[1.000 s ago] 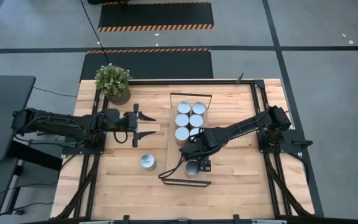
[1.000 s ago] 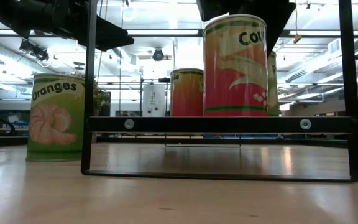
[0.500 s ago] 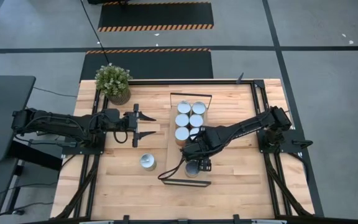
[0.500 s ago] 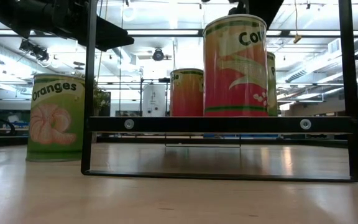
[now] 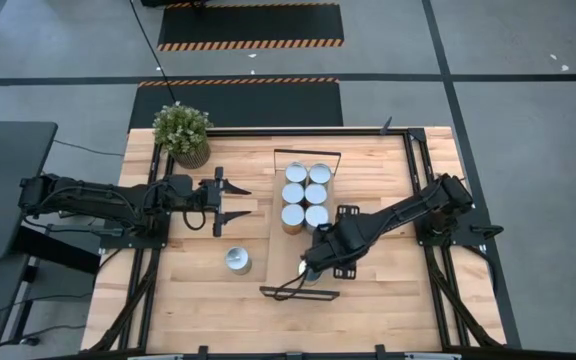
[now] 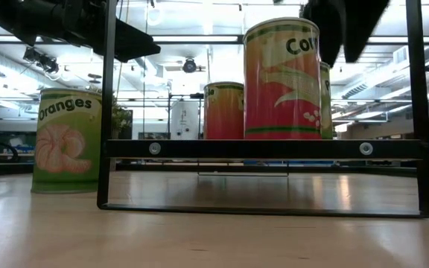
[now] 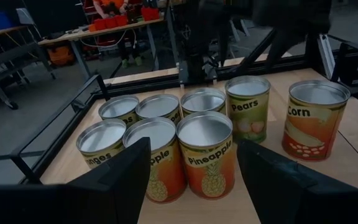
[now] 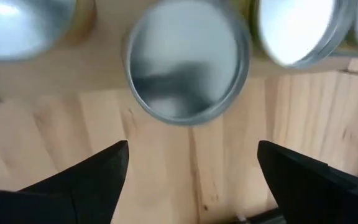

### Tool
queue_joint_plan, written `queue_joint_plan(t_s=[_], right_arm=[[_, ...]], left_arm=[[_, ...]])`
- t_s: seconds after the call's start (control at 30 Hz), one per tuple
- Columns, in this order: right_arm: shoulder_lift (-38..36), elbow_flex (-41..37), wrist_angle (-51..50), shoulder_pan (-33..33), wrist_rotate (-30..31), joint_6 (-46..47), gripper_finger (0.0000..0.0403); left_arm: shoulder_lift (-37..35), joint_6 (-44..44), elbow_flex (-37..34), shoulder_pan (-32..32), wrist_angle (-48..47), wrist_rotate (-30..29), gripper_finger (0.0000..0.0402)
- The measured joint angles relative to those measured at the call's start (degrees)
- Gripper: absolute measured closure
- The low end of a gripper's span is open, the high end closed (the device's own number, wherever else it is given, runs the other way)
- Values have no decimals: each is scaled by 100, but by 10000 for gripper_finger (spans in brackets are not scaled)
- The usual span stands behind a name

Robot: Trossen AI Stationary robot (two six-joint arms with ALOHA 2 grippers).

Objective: Pick and place cans onto a shelf
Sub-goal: Put the canned pears on the shelf, then put the canned oranges on the shelf

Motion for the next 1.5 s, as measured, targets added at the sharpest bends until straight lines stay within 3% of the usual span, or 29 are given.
queue_joint_plan(t_s=[0.27, 0.4, 0.57, 0.77, 1.0, 1.23, 1.5], right_arm=[[-8, -752, 169, -78, 956, -58, 50], [-25, -836, 649, -75, 1002, -264, 53], [-106, -839, 432, -77, 1092, -170, 53], [-954, -1110, 513, 62, 1627, 200, 53], [-2467, -2680, 2181, -18, 2084, -25, 53], [-3288, -3873, 3575, -232, 2282, -814, 53], [-3489, -4246, 3929, -260, 2282, -1311, 53]], left_arm=[[0, -7, 0, 2, 23, 0, 157], [1, -7, 0, 1, 166, 0, 157], [-2, 46, 0, 1, 119, -2, 157], [-237, 97, 403, 0, -1296, -48, 157], [-223, -542, 1019, -330, -3039, -41, 157], [-223, -1702, 1275, -902, -4086, -144, 157], [73, -3559, 1460, -1791, -5388, -126, 157]])
